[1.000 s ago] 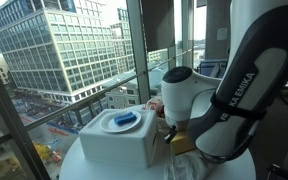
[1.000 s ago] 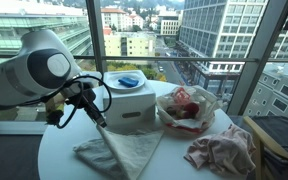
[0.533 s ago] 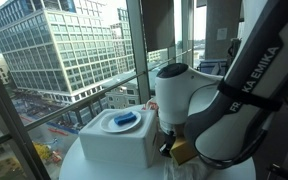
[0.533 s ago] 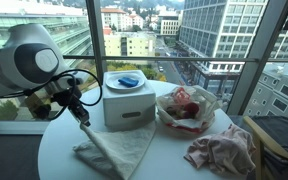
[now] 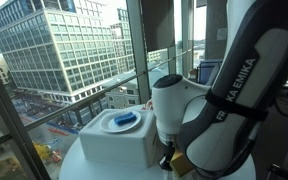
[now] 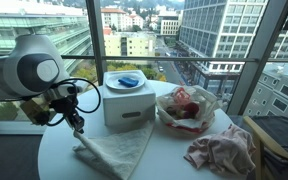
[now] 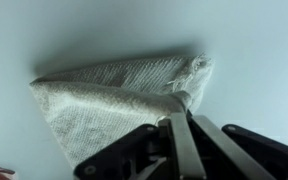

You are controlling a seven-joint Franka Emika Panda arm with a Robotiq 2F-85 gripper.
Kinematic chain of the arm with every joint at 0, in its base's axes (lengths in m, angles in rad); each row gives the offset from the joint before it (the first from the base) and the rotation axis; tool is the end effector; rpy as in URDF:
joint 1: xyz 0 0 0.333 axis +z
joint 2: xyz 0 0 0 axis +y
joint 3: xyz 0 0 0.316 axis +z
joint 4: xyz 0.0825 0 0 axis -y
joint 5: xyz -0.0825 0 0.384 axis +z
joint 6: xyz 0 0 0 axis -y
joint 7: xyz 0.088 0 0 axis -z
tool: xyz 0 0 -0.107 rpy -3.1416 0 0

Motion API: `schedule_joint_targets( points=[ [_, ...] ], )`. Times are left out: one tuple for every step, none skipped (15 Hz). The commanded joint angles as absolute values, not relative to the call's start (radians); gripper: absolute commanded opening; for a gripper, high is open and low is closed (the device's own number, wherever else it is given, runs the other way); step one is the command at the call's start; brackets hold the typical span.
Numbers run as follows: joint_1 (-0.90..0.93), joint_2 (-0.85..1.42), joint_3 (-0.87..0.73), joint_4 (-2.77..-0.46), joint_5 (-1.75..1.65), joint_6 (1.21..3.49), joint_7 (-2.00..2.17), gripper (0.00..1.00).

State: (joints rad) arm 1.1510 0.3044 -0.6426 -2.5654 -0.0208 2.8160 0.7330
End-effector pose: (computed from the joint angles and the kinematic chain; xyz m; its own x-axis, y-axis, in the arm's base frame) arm 0.4001 0.2033 0.1785 0.9773 -0.1711 0.1250 -0.1879 -0.9724 0.1380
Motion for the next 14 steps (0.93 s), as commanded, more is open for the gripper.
schedule_joint_targets(
  points=[
    [0.958, 0.366, -0.442, -2.495, -0.015, 2.833, 0.723, 0.04],
    [0.913, 0.386, -0.400, -2.478, -0.026, 2.840, 0.733, 0.04],
    [0.873, 0.397, -0.361, -2.463, -0.030, 2.836, 0.731, 0.04],
    [0.846, 0.416, -0.340, -2.448, -0.040, 2.841, 0.742, 0.04],
    [0.821, 0.434, -0.323, -2.432, -0.048, 2.840, 0.752, 0.07],
    [0.802, 0.444, -0.310, -2.419, -0.052, 2.833, 0.764, 0.29],
    [0.787, 0.450, -0.305, -2.409, -0.058, 2.826, 0.773, 0.32],
    [0.777, 0.452, -0.306, -2.403, -0.066, 2.823, 0.785, 0.32],
    [0.767, 0.453, -0.305, -2.399, -0.071, 2.824, 0.791, 0.37],
    [0.763, 0.450, -0.310, -2.397, -0.078, 2.823, 0.804, 0.44],
    [0.760, 0.443, -0.315, -2.398, -0.086, 2.821, 0.819, 0.53],
    [0.755, 0.434, -0.316, -2.400, -0.097, 2.814, 0.831, 0.60],
    [0.762, 0.427, -0.329, -2.405, -0.116, 2.818, 0.855, 0.67],
    [0.765, 0.421, -0.340, -2.409, -0.136, 2.820, 0.877, 0.76]
  ],
)
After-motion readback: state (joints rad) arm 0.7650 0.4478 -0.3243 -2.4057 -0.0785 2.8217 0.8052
